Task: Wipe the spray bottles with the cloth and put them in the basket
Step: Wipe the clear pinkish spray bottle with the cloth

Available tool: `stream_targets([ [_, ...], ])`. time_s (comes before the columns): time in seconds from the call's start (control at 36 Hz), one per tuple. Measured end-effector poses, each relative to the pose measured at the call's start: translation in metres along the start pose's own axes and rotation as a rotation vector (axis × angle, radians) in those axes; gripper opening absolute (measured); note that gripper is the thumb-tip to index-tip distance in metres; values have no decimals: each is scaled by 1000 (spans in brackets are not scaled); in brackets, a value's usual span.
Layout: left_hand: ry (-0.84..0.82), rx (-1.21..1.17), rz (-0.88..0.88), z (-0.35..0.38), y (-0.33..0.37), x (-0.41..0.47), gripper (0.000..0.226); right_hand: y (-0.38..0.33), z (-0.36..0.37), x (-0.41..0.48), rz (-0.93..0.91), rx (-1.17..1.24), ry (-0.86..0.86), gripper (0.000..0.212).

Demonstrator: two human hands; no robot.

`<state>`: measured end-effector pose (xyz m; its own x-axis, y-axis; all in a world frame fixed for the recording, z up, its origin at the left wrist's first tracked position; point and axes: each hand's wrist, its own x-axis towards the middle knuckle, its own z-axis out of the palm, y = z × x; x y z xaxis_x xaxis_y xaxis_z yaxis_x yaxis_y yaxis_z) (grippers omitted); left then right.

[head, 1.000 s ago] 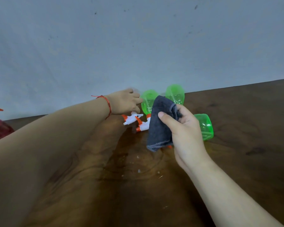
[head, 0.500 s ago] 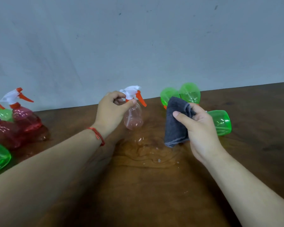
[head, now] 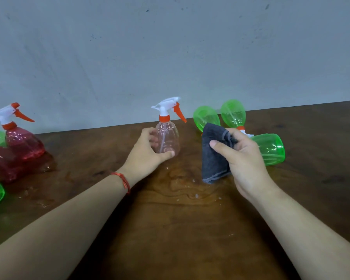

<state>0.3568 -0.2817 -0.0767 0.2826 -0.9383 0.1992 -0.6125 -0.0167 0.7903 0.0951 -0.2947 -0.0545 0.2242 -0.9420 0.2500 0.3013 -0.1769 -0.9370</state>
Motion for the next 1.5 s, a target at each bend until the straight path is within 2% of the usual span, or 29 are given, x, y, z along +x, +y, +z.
stream_targets([
  [0.06, 14, -51, -8, -1, 1, -2, 86, 2, -1, 0, -15, -62, 3, 19],
  [0.14, 12, -117, -22, -3, 11, -19, 81, 7, -2, 0, -93, -285, 8, 17],
  [0.25, -25, -229, -8, -5, 29, -64, 74, 11, 7, -7, -177, -458, 9, 28],
  [0.39, -46, -262, 40, -11, 53, -107, 73, 10, 16, -16, -172, -387, -39, 33],
  [0.5, -20, -239, 167, -16, 57, -119, 91, 8, 26, -22, -120, -340, -107, 35],
  [0.67, -186, -93, 236, -33, 51, -120, 126, 2, 33, -28, -63, -310, -160, 31],
  [0.83, -144, -54, 333, -40, 43, -120, 115, -3, 41, -30, -73, -357, -209, 34],
  [0.92, -170, -114, 382, -41, 39, -118, 115, -8, 43, -24, -125, -437, -192, 36],
  [1.11, -155, -88, 427, -42, 31, -114, 119, -13, 54, -19, -327, -698, -183, 36],
  [1.31, -140, -32, 449, -41, 27, -110, 117, -3, 58, -23, -329, -590, -212, 39],
  [1.5, -105, 95, 551, -38, 26, -105, 114, 2, 48, -23, -645, -836, -251, 50],
])
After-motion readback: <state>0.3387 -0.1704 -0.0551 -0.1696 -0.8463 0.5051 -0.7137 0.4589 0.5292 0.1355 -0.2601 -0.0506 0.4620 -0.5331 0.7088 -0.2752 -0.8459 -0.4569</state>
